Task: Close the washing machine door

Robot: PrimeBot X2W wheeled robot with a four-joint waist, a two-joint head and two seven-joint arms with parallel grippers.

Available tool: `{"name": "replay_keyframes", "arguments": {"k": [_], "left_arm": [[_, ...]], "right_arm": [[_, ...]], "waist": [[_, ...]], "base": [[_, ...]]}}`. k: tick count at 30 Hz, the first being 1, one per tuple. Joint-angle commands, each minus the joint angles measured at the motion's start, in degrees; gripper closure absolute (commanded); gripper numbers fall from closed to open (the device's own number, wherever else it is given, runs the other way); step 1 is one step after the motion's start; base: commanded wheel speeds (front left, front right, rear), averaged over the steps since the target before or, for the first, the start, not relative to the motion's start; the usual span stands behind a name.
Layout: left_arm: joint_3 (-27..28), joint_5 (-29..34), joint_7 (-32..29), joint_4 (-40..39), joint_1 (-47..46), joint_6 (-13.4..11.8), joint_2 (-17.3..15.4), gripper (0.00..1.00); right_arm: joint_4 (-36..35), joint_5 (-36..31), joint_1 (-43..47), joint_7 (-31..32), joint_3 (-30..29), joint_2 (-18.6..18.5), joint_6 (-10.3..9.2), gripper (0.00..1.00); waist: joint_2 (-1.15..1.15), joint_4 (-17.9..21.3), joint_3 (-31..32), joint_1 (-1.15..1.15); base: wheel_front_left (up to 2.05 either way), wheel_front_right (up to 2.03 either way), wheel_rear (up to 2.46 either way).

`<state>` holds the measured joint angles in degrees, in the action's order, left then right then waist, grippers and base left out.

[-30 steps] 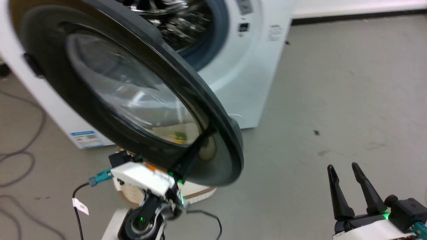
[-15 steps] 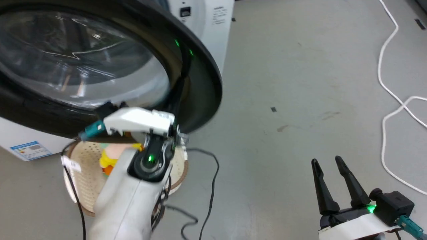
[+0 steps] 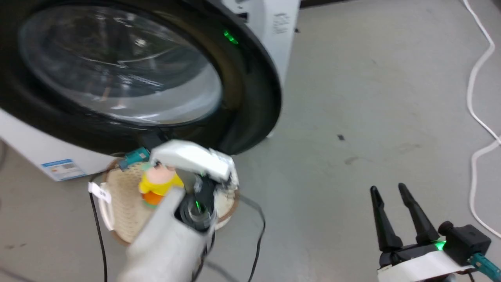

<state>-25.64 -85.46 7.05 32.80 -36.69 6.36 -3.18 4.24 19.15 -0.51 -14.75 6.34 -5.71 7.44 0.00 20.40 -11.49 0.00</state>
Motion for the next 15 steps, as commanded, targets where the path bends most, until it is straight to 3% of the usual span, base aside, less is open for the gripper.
{"name": "replay_keyframes", "arguments": {"k": [1,4,6,11,13,15], "left_arm": [[-1.0,1.3,0.0,-0.6,2.0,0.6,-0.8,1.00],[-5.2,8.8,2.9,-2.8,4.9,0.7,-4.5,1.00],[-8.7,17.1,5.5,-3.7,6.0,-0.9,-8.3,1.00],[-10.8,33.6,7.8,-9.6,9.4,-7.0,-15.3,1.00],[-8.9,41.3,7.9,-14.3,11.0,-10.6,-18.0,1.00],[-5.3,45.7,7.9,-19.5,14.3,-13.5,-18.5,1.00]], "right_arm": [[-0.3,-0.2,0.0,-0.2,-0.3,-0.4,0.05,0.00],[-0.3,-0.5,0.4,-0.2,-0.3,-1.1,0.05,0.00],[-0.4,-0.7,0.8,-0.2,-0.3,-1.8,0.05,0.00],[-0.7,-0.8,2.0,-0.3,-1.2,-2.9,0.05,0.00],[-0.9,-0.8,2.4,-0.3,-1.7,-3.1,0.05,0.00],[-1.1,-0.9,2.8,-0.3,-2.1,-3.2,0.05,0.00]], "waist": [[0.00,-2.2,1.6,0.00],[0.00,-4.5,3.2,0.00],[0.00,-6.1,4.1,0.00],[0.00,-9.7,6.4,0.00],[0.00,-11.1,7.2,0.00],[0.00,-12.5,8.0,0.00]], "base": [[0.00,0.00,0.00],[0.00,0.00,0.00],[0.00,0.00,0.00],[0.00,0.00,0.00],[0.00,0.00,0.00],[0.00,0.00,0.00]]}}
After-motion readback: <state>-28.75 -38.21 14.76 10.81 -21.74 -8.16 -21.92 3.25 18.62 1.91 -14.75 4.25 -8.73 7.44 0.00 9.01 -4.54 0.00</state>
